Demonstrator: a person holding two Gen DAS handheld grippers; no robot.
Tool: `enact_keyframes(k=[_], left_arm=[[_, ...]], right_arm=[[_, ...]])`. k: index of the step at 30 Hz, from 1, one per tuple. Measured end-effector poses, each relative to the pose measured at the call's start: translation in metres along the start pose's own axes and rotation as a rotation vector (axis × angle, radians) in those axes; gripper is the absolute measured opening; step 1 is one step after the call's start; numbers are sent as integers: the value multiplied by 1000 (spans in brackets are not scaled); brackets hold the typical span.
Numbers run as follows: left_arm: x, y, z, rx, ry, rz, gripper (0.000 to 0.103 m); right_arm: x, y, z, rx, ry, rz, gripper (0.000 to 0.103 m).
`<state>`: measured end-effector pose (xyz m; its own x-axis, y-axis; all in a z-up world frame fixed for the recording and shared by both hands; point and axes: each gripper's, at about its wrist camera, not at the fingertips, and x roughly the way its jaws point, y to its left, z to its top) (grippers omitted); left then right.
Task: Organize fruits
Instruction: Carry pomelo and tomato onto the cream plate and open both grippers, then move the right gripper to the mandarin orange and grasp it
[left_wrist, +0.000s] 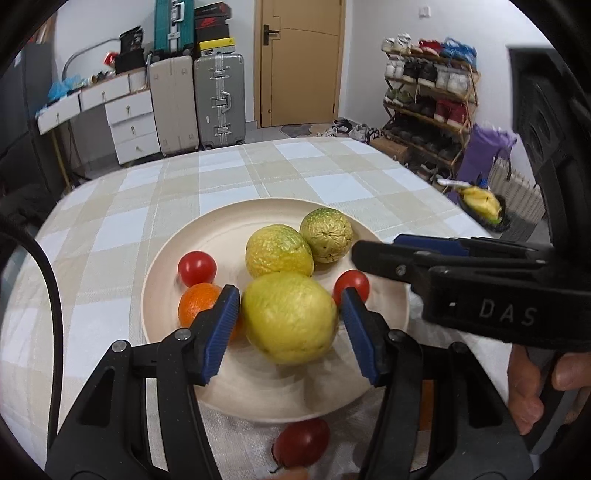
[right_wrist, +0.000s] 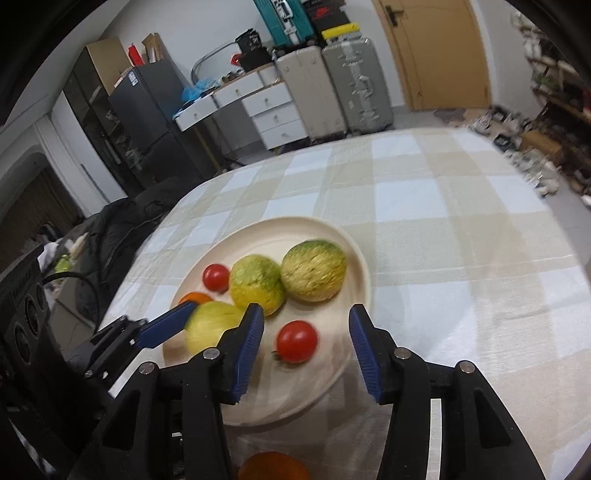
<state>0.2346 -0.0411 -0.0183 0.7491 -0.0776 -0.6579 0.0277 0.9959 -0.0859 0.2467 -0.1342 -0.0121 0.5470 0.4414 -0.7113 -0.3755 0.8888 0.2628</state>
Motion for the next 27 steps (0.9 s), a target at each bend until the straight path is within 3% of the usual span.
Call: enact_keyframes(k=[2,4,6,8,10,13,27], left_arm=[[-7,6,-1,-26,-7,-22,55],[-14,12,-2,-33,-6,-9,67],[-24,17,-6,-36,-18,4,76],[-37,22,-11,-44,-32,7,82],[-48,26,-18,-47,-39,13,90],[-65,28,-28,-41,-58,46,102],[-114,20,-62,5,-46,71,102]], right_arm=[[-10,1,-1,-11,-24,-4,57],[-18,-1,-4,-5,-22,10,80],[-25,0,-9,-9,-21,5,88],[-33,4,-16,-45,-14,-5,89],[-39,8,-24,-72,-9,-17,100],[-51,11,-36,-92,-23,4,103],[-73,16,-68,-140,-3,5,103]])
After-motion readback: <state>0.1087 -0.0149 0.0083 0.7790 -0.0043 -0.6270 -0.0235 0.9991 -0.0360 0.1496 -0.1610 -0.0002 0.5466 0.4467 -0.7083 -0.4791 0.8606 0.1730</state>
